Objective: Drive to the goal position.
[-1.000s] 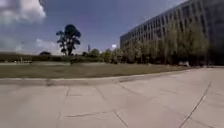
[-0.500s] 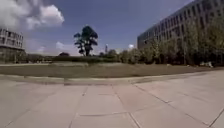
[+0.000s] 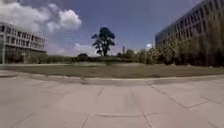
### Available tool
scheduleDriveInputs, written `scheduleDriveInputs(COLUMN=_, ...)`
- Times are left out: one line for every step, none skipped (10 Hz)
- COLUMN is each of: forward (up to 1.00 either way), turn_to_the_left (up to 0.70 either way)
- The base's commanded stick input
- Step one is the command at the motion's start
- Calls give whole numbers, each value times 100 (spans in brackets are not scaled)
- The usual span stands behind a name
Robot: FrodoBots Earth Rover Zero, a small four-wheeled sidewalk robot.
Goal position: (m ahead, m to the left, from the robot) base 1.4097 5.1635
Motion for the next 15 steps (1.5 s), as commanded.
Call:
scheduleDriveInputs(forward=0, turn_to_the_left=70)
scheduleDriveInputs(forward=0, turn_to_the_left=70)
scheduleDriveInputs(forward=0, turn_to_the_left=70)
scheduleDriveInputs(forward=0, turn_to_the_left=70)
scheduleDriveInputs(forward=0, turn_to_the_left=70)
scheduleDriveInputs(forward=0, turn_to_the_left=70)
scheduleDriveInputs(forward=0, turn_to_the_left=70)
scheduleDriveInputs(forward=0, turn_to_the_left=70)
scheduleDriveInputs(forward=0, turn_to_the_left=70)
scheduleDriveInputs(forward=0, turn_to_the_left=70)
scheduleDriveInputs(forward=0, turn_to_the_left=70)
scheduleDriveInputs(forward=0, turn_to_the_left=70)
scheduleDriveInputs(forward=0, turn_to_the_left=70)
scheduleDriveInputs(forward=0, turn_to_the_left=70)
scheduleDriveInputs(forward=0, turn_to_the_left=70)
